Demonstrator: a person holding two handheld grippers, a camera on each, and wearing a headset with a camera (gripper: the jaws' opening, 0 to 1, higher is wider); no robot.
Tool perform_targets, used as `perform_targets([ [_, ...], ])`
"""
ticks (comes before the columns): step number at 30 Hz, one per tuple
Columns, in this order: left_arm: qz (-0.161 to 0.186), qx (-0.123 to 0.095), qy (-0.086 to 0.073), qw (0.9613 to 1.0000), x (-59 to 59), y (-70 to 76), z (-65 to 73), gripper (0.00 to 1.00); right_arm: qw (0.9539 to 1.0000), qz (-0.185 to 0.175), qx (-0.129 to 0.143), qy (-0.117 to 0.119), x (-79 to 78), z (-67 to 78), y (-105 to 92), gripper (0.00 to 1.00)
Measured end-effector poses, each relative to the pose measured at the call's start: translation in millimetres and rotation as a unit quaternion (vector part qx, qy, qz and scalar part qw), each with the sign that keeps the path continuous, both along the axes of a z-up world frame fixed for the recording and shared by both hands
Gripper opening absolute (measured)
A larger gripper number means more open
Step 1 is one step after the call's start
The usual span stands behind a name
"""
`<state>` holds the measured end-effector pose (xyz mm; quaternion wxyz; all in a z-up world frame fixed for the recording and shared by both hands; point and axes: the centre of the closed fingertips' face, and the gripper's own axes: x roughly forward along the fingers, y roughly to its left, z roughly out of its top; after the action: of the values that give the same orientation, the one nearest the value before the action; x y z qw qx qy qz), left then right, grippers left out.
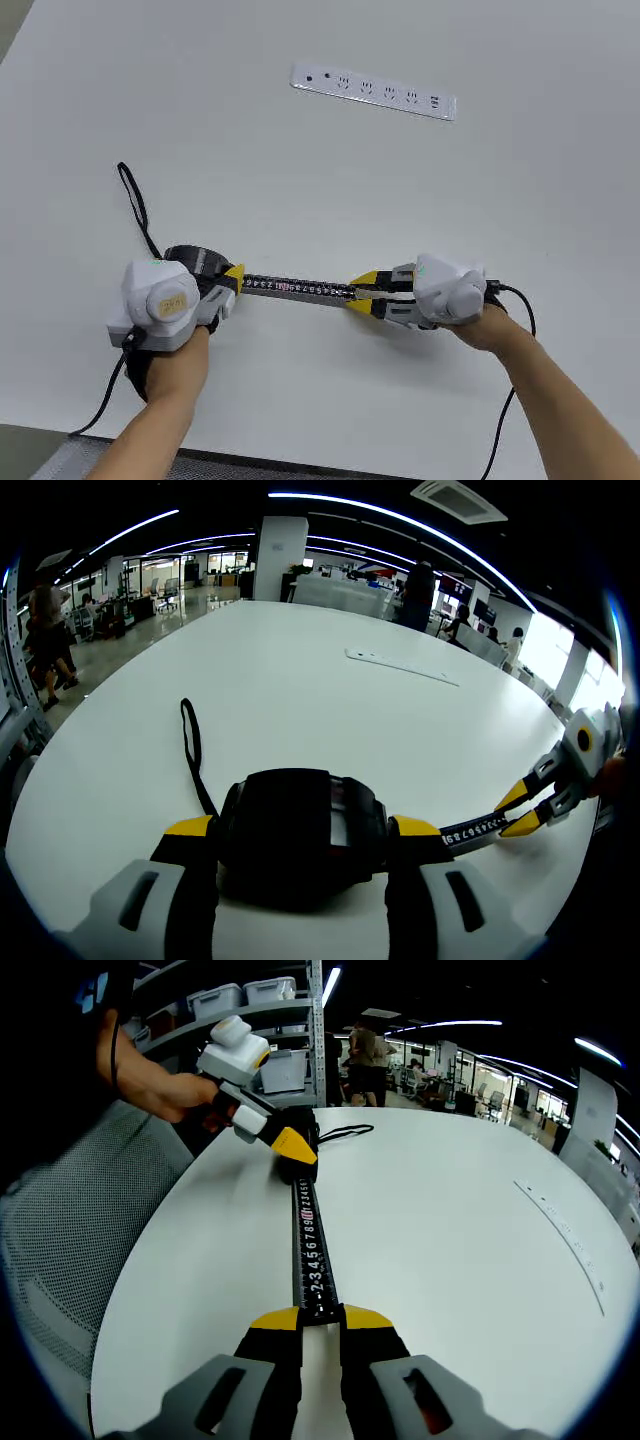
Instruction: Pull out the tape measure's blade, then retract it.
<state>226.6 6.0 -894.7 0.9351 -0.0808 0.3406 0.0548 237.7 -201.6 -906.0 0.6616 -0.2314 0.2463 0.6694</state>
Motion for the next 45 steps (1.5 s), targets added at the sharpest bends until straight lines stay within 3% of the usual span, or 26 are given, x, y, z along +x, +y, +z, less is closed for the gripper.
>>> perform_targets([
  [45, -0.004, -0.001, -0.001, 1.0, 0.3, -0.1, 0.5, 0.65, 1.0, 0.005, 0.004, 0.003, -1.2, -4.2, 11.2, 0.12],
])
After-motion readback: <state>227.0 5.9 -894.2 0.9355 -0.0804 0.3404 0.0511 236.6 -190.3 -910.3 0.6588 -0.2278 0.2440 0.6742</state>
